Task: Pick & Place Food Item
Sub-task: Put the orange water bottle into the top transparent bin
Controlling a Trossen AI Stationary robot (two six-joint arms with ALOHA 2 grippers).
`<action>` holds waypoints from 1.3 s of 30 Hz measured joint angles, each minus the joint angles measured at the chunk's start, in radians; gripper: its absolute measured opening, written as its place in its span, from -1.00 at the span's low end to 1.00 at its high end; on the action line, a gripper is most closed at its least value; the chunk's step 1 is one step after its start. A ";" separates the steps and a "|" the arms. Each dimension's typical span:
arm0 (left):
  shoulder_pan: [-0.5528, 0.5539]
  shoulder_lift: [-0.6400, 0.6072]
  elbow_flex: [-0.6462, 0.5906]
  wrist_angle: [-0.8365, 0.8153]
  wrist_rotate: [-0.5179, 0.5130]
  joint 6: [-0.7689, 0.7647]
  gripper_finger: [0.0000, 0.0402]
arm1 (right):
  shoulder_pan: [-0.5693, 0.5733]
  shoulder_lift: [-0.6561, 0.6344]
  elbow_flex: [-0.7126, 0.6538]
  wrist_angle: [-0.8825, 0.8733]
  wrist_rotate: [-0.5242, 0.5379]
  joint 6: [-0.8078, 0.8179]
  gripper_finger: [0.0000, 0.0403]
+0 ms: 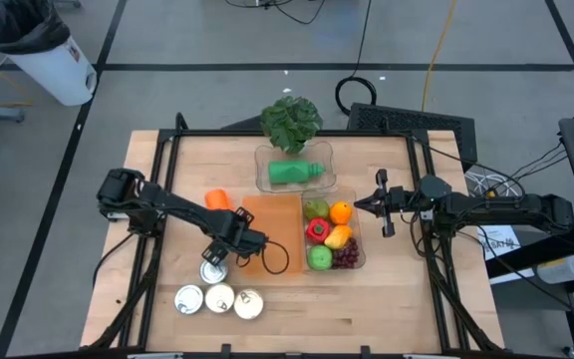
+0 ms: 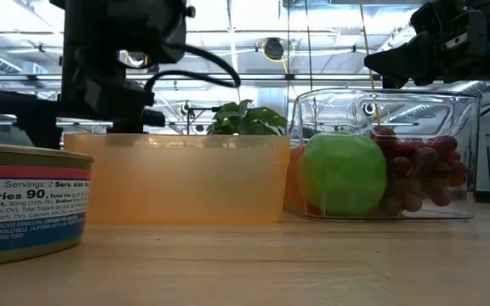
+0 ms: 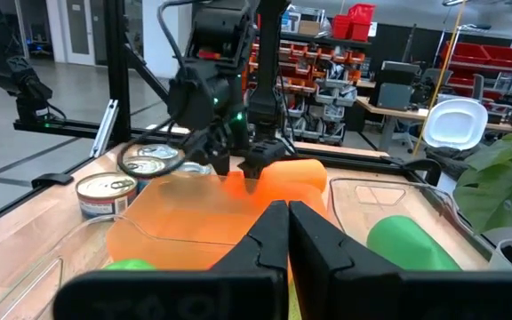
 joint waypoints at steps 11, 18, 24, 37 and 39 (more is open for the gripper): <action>0.043 0.015 0.000 0.003 -0.027 0.045 0.49 | 0.000 0.000 0.000 0.000 0.000 0.000 -1.00; 0.073 0.015 0.000 -0.004 -0.077 0.177 0.49 | 0.000 0.000 0.000 0.000 0.000 0.000 -1.00; 0.112 0.015 0.000 -0.003 -0.080 0.208 0.49 | 0.000 0.000 0.000 0.000 0.000 0.000 -1.00; 0.188 0.014 0.000 0.038 -0.055 0.071 0.05 | 0.000 0.000 0.000 0.000 0.000 0.000 -1.00; 0.198 0.014 0.000 0.064 -0.053 -0.001 0.06 | 0.000 0.000 0.000 0.000 0.000 0.000 -1.00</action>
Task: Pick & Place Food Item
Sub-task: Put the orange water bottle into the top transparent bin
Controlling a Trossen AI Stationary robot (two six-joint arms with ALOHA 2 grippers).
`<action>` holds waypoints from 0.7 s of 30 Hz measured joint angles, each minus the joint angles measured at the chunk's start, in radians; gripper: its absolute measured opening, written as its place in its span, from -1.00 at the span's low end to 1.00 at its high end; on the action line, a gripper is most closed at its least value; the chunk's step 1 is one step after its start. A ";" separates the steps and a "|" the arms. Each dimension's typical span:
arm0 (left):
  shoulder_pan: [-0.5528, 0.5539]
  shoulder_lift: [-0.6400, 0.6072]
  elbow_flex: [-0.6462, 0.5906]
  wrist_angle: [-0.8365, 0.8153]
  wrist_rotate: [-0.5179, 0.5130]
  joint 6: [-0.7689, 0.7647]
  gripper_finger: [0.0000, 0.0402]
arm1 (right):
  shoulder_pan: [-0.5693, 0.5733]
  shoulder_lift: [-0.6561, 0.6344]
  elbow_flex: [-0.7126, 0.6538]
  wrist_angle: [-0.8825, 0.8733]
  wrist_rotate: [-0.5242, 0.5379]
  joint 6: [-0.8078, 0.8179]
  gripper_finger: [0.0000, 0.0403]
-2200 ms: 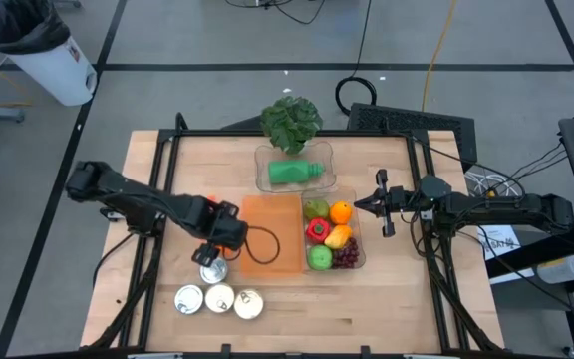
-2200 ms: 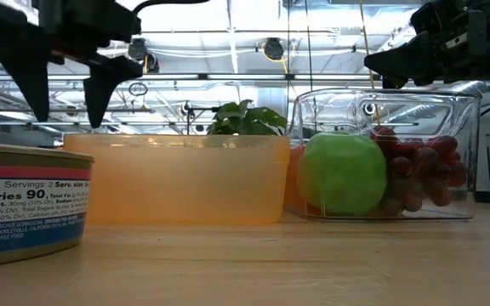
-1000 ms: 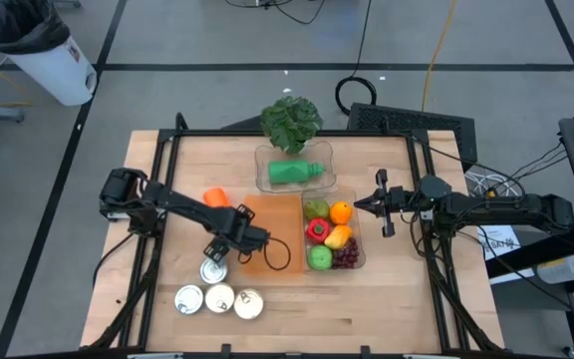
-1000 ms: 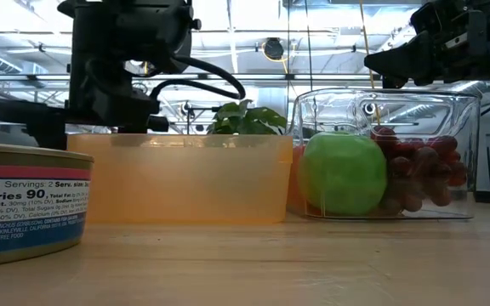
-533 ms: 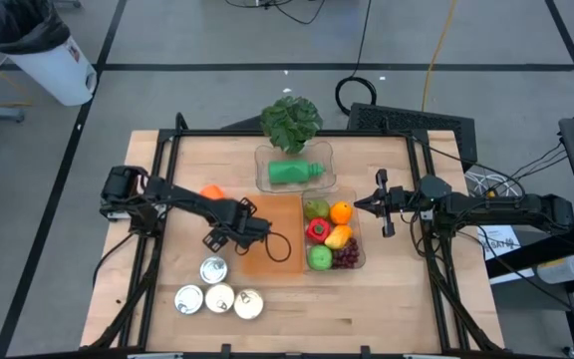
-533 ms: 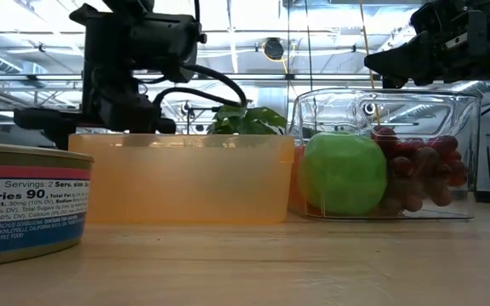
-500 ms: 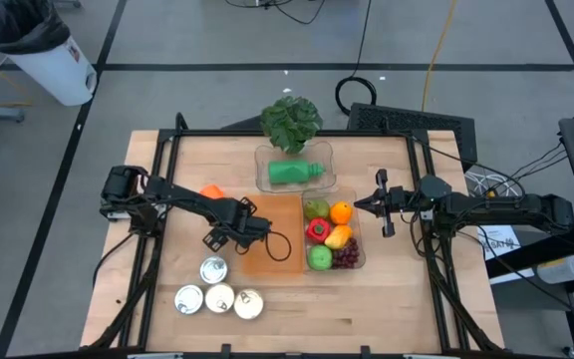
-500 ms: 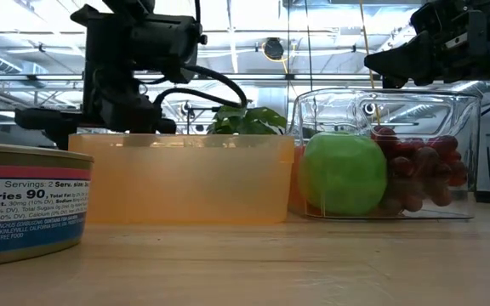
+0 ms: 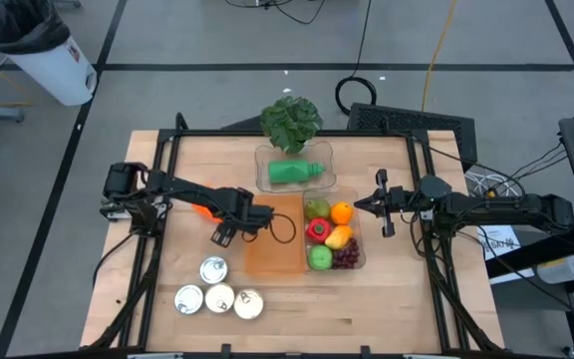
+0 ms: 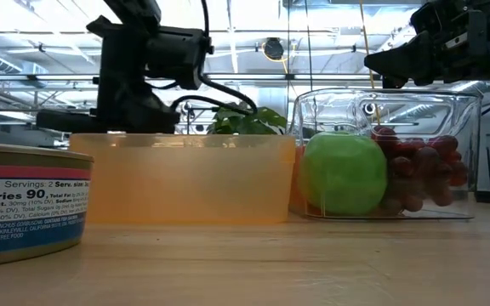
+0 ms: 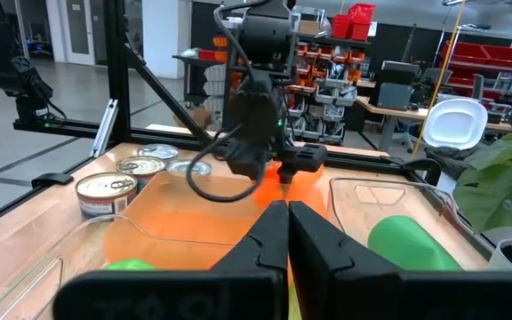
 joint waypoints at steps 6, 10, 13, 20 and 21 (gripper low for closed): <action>0.032 0.000 -0.011 0.055 0.014 -0.130 0.38 | 0.000 0.000 0.000 0.000 0.000 0.000 -1.00; 0.061 0.000 -0.040 0.064 0.076 -0.235 0.39 | 0.000 0.000 0.000 0.000 0.000 0.000 -1.00; 0.071 0.000 -0.064 0.065 0.080 -0.266 0.33 | 0.000 0.000 0.000 0.000 0.000 0.000 -1.00; 0.079 -0.005 -0.069 0.034 0.047 -0.265 0.05 | 0.000 0.000 0.000 0.000 0.000 0.000 -1.00; 0.079 -0.009 -0.069 0.027 0.038 -0.265 0.05 | 0.000 0.000 0.000 0.000 0.000 0.000 -1.00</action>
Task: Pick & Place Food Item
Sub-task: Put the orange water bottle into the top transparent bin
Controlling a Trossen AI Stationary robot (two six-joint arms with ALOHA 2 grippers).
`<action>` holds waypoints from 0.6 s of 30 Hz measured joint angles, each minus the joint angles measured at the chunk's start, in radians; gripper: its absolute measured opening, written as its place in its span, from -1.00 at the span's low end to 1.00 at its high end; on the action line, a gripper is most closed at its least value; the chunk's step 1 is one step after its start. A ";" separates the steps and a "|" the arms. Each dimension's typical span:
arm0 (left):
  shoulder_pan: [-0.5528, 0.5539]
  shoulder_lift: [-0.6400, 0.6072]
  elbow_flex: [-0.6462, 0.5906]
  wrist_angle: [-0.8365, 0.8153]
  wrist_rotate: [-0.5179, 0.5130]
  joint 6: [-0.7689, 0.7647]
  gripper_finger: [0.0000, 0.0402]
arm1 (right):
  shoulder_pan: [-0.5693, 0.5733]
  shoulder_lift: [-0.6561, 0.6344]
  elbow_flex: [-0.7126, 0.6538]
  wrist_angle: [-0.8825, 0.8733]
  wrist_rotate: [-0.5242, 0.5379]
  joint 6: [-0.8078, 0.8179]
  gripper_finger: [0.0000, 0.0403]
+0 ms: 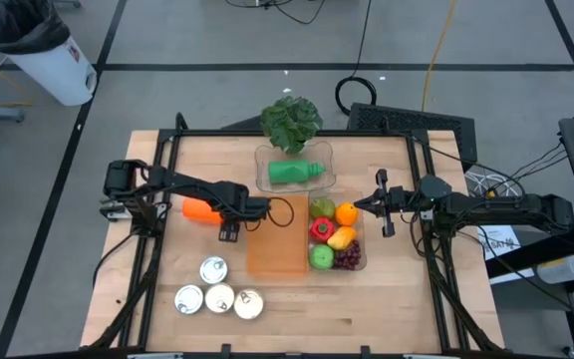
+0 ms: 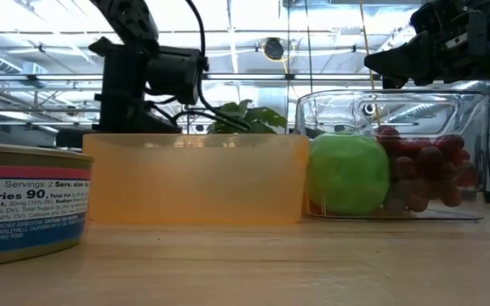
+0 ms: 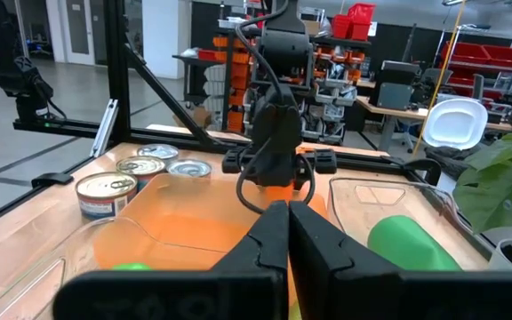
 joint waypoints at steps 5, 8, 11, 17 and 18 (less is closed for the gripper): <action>0.000 -0.040 0.000 -0.086 -0.053 -0.009 0.05 | 0.000 0.000 0.000 0.000 0.000 0.000 -1.00; 0.000 -0.091 0.000 -0.146 -0.112 -0.051 0.05 | 0.000 0.000 0.000 0.000 0.000 0.000 -1.00; 0.000 -0.152 0.002 -0.170 -0.145 -0.100 0.05 | 0.000 0.000 0.000 0.000 0.000 0.000 -1.00; 0.000 -0.258 0.078 -0.161 -0.194 -0.209 0.05 | 0.000 0.000 0.000 0.000 0.000 0.000 -1.00; 0.000 -0.270 0.099 -0.153 -0.209 -0.223 0.05 | 0.000 0.000 0.000 0.000 0.000 0.000 -1.00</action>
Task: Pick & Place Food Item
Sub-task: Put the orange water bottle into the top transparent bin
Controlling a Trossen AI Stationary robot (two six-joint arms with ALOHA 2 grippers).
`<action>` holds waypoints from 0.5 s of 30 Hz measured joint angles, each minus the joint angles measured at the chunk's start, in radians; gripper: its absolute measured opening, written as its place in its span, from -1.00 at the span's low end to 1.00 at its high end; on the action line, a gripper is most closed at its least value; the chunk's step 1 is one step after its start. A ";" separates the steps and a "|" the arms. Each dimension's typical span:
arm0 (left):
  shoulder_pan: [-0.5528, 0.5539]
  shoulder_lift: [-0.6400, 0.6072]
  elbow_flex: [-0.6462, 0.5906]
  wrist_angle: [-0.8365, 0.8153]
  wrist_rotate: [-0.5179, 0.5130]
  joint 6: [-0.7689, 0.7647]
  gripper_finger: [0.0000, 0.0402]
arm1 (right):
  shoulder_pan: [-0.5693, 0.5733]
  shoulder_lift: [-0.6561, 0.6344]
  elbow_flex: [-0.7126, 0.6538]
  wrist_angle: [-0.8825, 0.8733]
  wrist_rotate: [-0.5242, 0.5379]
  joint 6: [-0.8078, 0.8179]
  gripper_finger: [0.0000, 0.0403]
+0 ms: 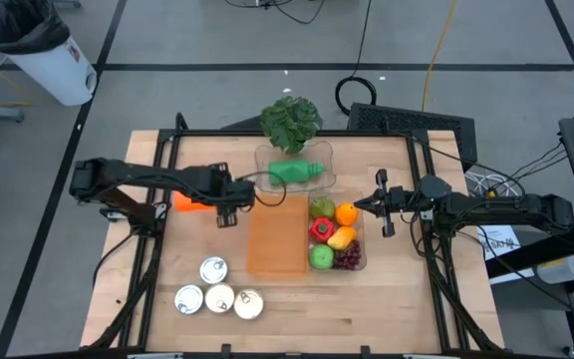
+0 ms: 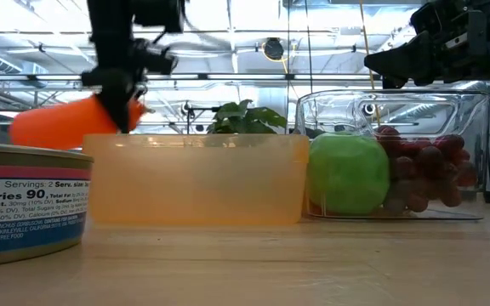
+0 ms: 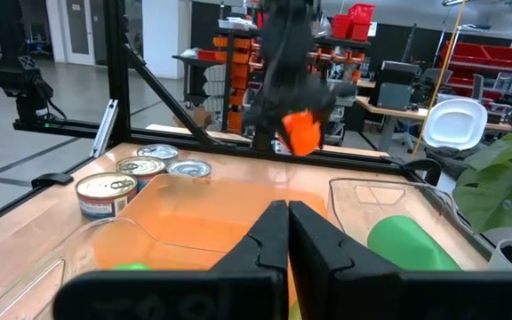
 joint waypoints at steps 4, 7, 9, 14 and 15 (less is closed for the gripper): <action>0.000 -0.024 0.104 0.051 -0.058 -0.017 0.06 | 0.000 0.000 0.000 0.000 0.000 0.000 -1.00; 0.000 -0.024 0.173 0.153 -0.069 0.032 0.07 | 0.000 0.000 0.000 0.000 0.000 0.000 -1.00; 0.000 -0.024 0.204 0.251 -0.065 0.089 0.05 | 0.000 0.000 0.000 0.000 0.000 0.000 -1.00; 0.000 -0.023 0.222 0.511 -0.051 0.247 0.05 | 0.000 0.000 0.000 0.000 0.000 0.000 -1.00; 0.000 -0.023 0.224 0.554 -0.054 0.278 0.06 | 0.000 0.000 0.000 0.000 0.000 0.000 -1.00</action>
